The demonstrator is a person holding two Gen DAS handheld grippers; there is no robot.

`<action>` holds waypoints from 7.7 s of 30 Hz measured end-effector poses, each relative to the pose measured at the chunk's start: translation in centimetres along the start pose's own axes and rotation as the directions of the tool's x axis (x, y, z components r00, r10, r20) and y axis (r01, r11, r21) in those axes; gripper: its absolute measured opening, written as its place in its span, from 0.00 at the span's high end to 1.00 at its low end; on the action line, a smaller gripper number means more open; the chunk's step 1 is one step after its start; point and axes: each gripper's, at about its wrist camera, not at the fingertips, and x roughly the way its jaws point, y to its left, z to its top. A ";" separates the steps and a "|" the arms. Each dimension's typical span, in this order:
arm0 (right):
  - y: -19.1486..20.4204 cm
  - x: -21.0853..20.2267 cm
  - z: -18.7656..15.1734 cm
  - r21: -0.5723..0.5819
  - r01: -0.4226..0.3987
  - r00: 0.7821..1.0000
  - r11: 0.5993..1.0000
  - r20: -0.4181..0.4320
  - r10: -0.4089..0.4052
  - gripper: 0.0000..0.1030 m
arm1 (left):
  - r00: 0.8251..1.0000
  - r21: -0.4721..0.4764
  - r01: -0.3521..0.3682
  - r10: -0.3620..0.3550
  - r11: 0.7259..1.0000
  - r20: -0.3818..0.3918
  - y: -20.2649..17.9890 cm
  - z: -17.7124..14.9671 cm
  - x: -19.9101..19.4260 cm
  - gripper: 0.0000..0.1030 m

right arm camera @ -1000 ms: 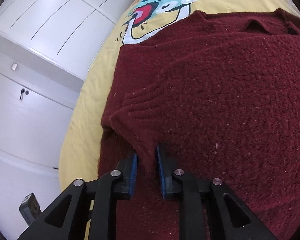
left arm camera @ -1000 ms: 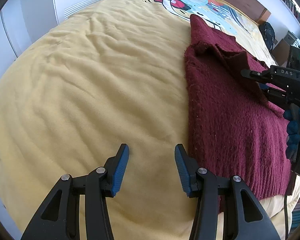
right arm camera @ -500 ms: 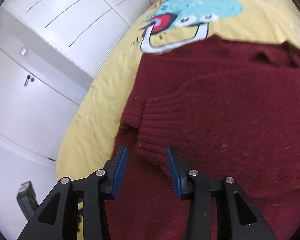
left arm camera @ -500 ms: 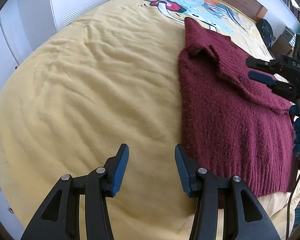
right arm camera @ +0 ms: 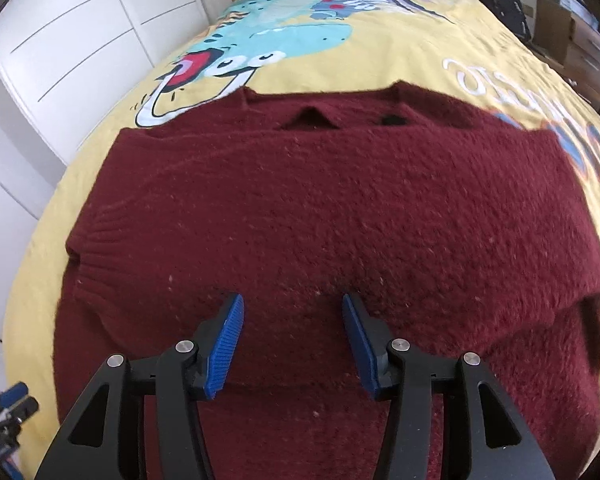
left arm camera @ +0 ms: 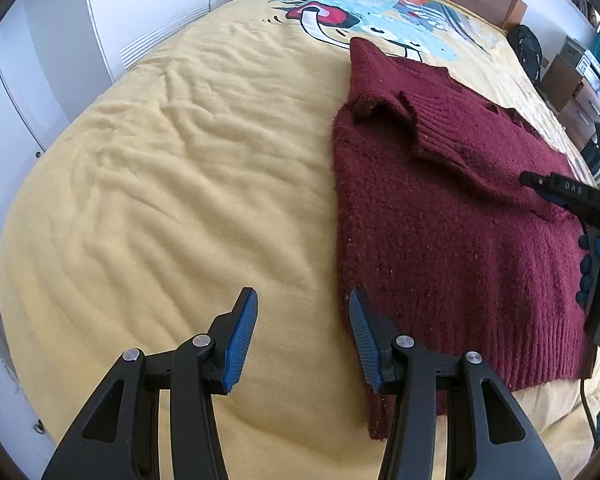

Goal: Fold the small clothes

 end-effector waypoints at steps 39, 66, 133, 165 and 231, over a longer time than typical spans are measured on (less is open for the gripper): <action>-4.7 -11.4 -6.8 0.026 0.080 0.994 0.996 0.071 -0.082 0.43 | 1.000 0.021 0.018 -0.018 1.000 -0.001 -2.9 -1.4 -2.2 0.52; -11.1 -22.7 -18.9 0.234 0.089 0.990 0.968 0.087 -0.112 0.43 | 0.996 0.067 0.065 -0.069 0.996 0.063 -2.7 -3.9 -7.7 0.52; -11.5 -11.7 -19.7 0.228 -0.036 0.989 0.973 -0.135 0.068 0.42 | 0.958 -0.107 0.255 -0.266 0.961 -0.103 0.9 -5.3 2.7 0.43; -11.4 -11.9 -20.0 0.237 -0.114 0.982 0.965 -0.123 0.146 0.74 | 0.940 -0.034 0.308 -0.310 0.951 -0.146 -3.6 -5.1 3.1 0.61; -14.1 -20.0 -4.8 0.209 -0.231 0.956 0.950 0.232 0.181 0.89 | 0.864 0.016 0.488 -0.485 0.873 0.136 -4.4 9.7 -5.6 0.92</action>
